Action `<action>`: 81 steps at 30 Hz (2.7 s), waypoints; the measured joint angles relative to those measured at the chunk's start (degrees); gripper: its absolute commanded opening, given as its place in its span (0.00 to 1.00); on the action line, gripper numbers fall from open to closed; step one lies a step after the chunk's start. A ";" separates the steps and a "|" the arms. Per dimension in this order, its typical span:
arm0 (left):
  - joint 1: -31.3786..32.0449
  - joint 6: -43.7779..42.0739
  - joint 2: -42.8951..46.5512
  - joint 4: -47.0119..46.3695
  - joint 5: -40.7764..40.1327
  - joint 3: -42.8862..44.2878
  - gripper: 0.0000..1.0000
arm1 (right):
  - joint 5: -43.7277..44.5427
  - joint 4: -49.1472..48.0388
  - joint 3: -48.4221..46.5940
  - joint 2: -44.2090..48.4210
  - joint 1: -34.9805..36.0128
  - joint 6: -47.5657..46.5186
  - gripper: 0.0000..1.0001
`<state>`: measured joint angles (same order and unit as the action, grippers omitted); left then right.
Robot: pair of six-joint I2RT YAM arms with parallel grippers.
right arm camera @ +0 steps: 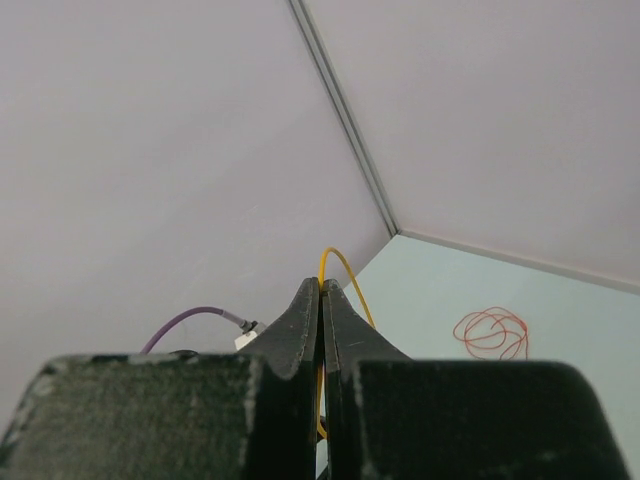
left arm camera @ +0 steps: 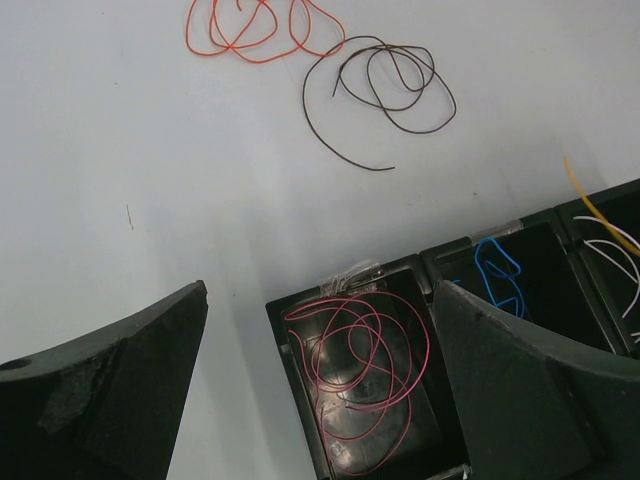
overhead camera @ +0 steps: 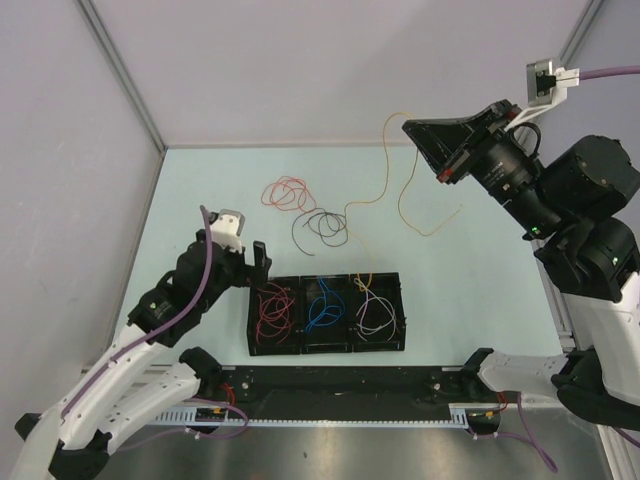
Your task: Untangle the cables
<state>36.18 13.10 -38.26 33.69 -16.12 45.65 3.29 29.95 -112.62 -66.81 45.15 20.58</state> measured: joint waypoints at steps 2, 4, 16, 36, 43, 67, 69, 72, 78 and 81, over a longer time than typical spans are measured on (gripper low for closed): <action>0.00 0.07 0.04 0.09 0.04 -0.17 0.99 | 0.20 0.90 0.07 0.63 0.17 0.59 0.00; 0.00 0.26 0.02 0.02 0.04 -0.22 0.99 | 0.39 1.81 0.35 1.53 0.28 1.05 0.00; 0.00 0.52 -0.76 0.13 0.26 -0.35 0.98 | 1.92 4.42 5.53 9.64 0.39 3.78 0.00; 0.70 3.63 4.76 3.78 1.49 -0.87 0.98 | 0.42 3.19 29.68 17.11 0.57 12.13 0.00; 1.09 4.00 4.31 3.78 1.53 -1.07 0.98 | 0.85 3.13 34.99 16.31 2.56 15.78 0.00; 1.20 6.14 -0.20 0.33 10.14 -1.81 0.56 | 0.42 7.10 48.50 30.84 4.96 24.72 0.00; 1.40 7.48 -2.86 -2.21 12.66 -1.81 0.48 | -0.76 7.04 48.87 30.45 4.98 24.94 0.00; 2.60 9.88 -7.91 -6.95 15.17 -1.62 0.39 | -2.71 6.21 48.89 29.81 5.01 25.31 0.00; 7.10 14.32 -19.39 -14.19 16.50 0.96 0.27 | -3.58 6.01 48.89 29.90 5.14 25.51 0.00; 9.44 16.81 -24.22 -17.64 16.61 2.21 0.24 | -3.58 6.23 48.89 30.45 5.18 25.49 0.00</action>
<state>45.63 29.91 -62.48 16.05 0.49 47.86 -0.30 36.18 -63.72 -36.36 50.33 46.06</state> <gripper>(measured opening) 0.260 0.012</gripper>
